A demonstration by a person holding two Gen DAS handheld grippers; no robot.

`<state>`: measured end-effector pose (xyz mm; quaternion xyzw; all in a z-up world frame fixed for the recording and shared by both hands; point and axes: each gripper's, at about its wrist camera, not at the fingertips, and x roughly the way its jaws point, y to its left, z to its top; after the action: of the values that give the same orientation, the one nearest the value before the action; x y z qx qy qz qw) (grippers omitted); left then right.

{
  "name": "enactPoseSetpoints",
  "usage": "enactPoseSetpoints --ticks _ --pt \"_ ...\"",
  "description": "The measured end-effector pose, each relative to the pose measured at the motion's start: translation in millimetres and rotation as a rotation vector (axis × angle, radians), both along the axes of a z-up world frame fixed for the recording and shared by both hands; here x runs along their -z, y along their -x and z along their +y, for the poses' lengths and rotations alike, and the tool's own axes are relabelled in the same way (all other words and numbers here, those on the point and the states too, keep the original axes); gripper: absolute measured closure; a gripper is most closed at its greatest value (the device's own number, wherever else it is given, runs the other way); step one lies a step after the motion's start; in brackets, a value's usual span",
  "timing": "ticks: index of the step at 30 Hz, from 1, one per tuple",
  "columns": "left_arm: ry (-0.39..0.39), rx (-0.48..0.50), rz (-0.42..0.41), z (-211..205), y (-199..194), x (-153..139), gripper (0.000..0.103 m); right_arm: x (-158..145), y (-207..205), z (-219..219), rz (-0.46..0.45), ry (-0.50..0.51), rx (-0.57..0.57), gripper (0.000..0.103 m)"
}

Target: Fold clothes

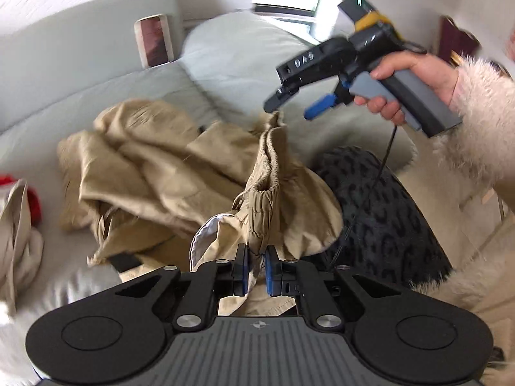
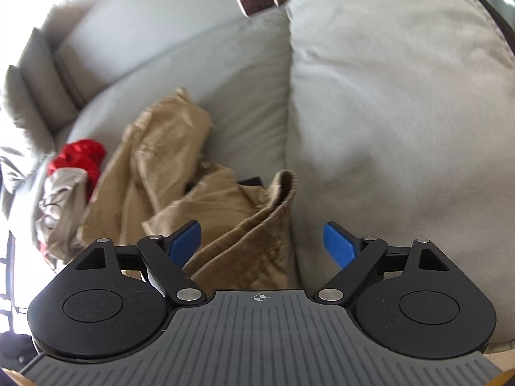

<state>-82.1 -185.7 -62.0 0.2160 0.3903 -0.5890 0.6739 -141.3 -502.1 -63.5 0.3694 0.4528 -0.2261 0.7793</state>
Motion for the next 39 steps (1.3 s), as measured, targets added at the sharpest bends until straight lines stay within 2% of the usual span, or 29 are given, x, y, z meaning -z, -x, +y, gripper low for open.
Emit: enactPoseSetpoints --ticks 3,4,5,7,9,11,12,15,17,19,21,23,25,27,30,32,35,37,38,39 --pt "0.029 -0.051 -0.018 -2 0 -2 0.093 21 -16 -14 0.023 -0.060 0.036 0.022" --pt "0.038 -0.069 -0.032 -2 1 -3 0.086 27 -21 -16 0.035 -0.082 0.048 0.042" --pt "0.045 -0.100 -0.048 -1 0 -4 0.081 30 -24 -16 0.038 -0.096 0.050 0.088" --pt "0.068 -0.169 -0.087 3 -1 -8 0.039 27 -25 -9 0.017 -0.086 0.026 0.095" --pt "0.123 -0.206 -0.137 9 -1 -15 0.024 11 -18 3 -0.016 -0.024 -0.005 0.095" --pt "0.167 -0.228 -0.181 13 -1 -21 0.018 -3 -7 10 -0.053 0.007 -0.009 0.095" --pt "0.162 -0.211 -0.194 8 -1 -20 0.017 -9 -1 12 -0.073 0.006 -0.001 0.095" --pt "0.104 -0.121 -0.213 -17 5 -10 0.022 -18 10 10 -0.106 -0.009 0.029 0.095" --pt "0.065 -0.068 -0.236 -35 11 1 0.032 -21 14 12 -0.112 -0.009 0.041 0.095" --pt "0.030 -0.053 -0.275 -48 14 12 0.062 -23 20 15 -0.127 -0.021 0.053 0.095" --pt "0.005 -0.083 -0.273 -51 9 18 0.090 -26 28 16 -0.151 -0.047 0.073 0.095" --pt "0.030 -0.126 -0.241 -44 -1 10 0.091 -28 39 15 -0.176 -0.071 0.107 0.095" --pt "0.108 -0.156 -0.263 -32 -8 -14 0.091 -35 51 14 -0.224 -0.090 0.146 0.096" --pt "0.212 -0.191 -0.350 -21 -12 -52 0.092 -53 58 17 -0.302 -0.084 0.166 0.096" --pt "0.393 -0.267 -0.456 -1 -20 -123 0.092 -112 63 31 -0.510 -0.016 0.155 0.096" --pt "0.544 -0.303 -0.543 19 -16 -173 0.092 -170 70 51 -0.680 0.103 0.124 0.096" --pt "0.785 -0.318 -0.694 56 5 -235 0.091 -253 103 102 -0.980 0.352 0.087 0.096" --pt "0.858 -0.328 -0.836 71 25 -258 0.091 -286 125 143 -1.119 0.568 0.070 0.096" --pt "0.863 -0.337 -0.903 74 33 -266 0.091 -298 130 161 -1.146 0.655 0.051 0.096" --pt "0.857 -0.342 -0.939 77 36 -273 0.091 -305 130 171 -1.132 0.674 0.025 0.096"
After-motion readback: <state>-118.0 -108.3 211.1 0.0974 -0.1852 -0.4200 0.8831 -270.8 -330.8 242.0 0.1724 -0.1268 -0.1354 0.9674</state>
